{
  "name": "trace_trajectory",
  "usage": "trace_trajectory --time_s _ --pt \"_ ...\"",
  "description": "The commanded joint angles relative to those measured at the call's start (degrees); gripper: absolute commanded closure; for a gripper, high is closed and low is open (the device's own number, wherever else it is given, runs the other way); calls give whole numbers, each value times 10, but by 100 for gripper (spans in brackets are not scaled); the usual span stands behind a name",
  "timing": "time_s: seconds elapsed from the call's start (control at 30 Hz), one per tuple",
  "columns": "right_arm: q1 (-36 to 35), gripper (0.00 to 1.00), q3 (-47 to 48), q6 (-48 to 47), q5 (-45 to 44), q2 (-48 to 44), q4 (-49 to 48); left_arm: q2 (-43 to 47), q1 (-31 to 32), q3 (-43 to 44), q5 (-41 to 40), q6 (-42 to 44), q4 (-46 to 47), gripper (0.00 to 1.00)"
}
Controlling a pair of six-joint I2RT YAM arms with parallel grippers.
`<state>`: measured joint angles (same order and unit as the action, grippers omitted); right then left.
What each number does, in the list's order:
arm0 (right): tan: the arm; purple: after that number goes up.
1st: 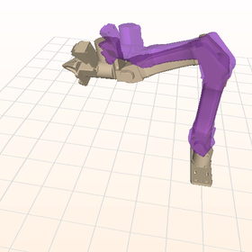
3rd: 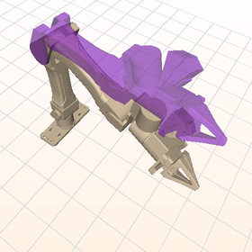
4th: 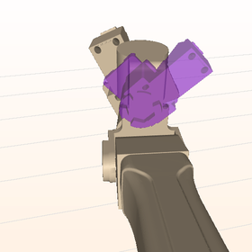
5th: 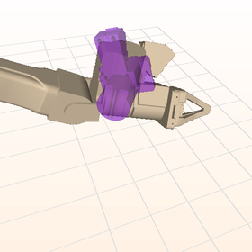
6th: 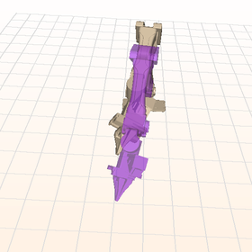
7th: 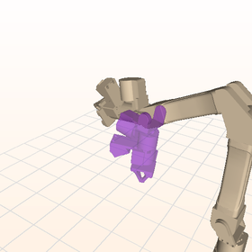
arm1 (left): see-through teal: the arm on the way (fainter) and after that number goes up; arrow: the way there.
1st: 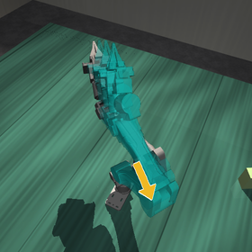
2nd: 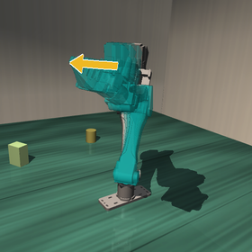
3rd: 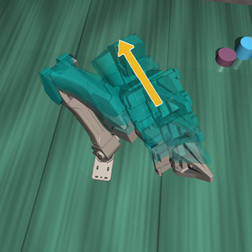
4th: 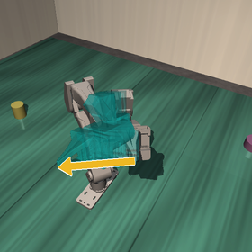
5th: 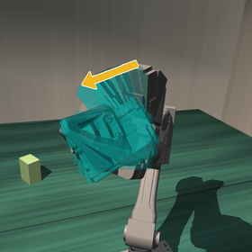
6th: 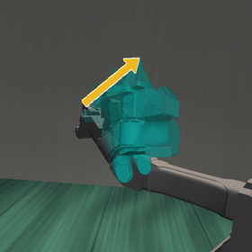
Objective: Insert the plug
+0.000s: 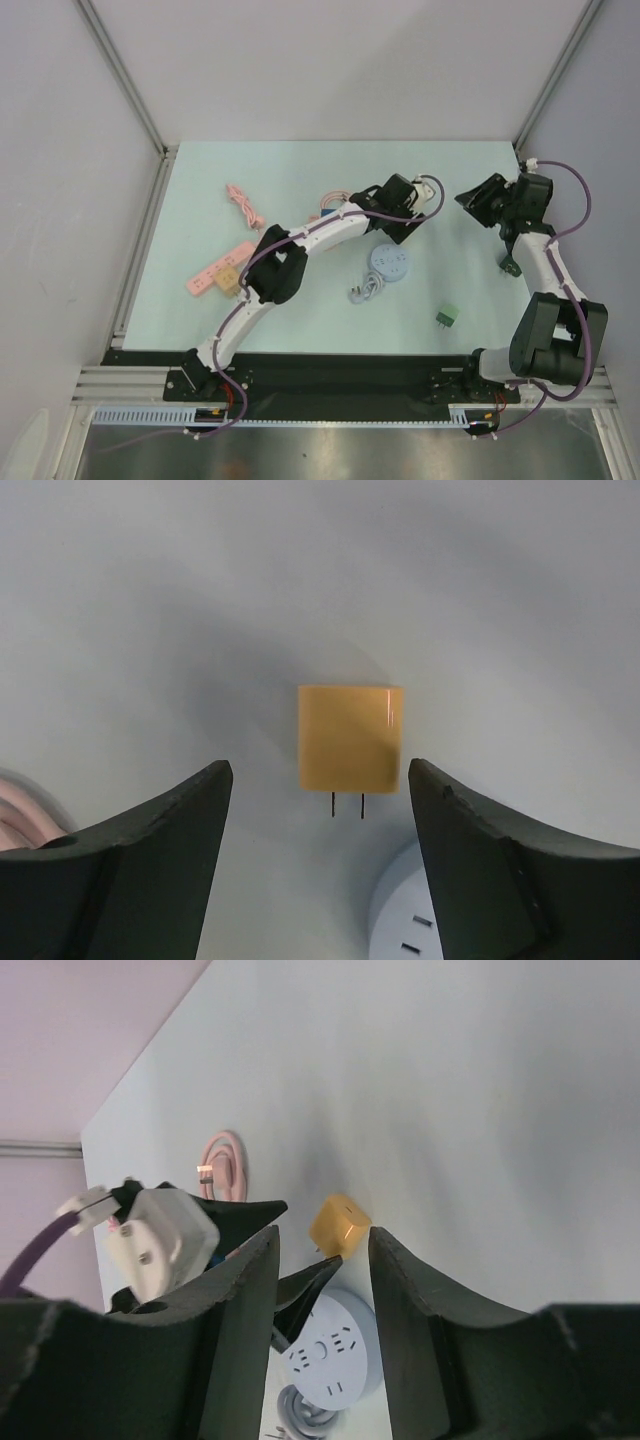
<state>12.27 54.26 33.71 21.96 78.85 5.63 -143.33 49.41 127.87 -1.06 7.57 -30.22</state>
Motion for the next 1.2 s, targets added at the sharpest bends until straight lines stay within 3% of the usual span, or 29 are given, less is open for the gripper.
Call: trace_trajectory --time_s 0.0,0.2,0.27,0.37,0.4,0.5,0.7,0.9,1.17 --pt "6 53 -2 7 15 -29 -26 -19 2 33 -6 2 1 23" --pt "11 53 -8 5 22 -35 -33 -33 0 33 27 -1 9 28" --pt "13 54 -9 4 26 -31 -34 -38 0 33 33 -1 11 34" --pt "13 54 -10 1 29 -28 -31 -35 1 30 35 -5 18 48" --pt "14 54 -11 -2 32 -26 -29 -31 0 27 35 -5 21 60" --pt "13 53 -5 -16 42 -21 -19 1 0 1 31 0 37 81" --pt "14 43 42 -63 138 11 21 127 0 -85 20 32 77 100" --pt "17 37 75 -83 364 89 21 249 0 -184 54 53 91 100" --pt "-29 23 57 -22 428 90 -84 336 0 -284 76 76 103 100"
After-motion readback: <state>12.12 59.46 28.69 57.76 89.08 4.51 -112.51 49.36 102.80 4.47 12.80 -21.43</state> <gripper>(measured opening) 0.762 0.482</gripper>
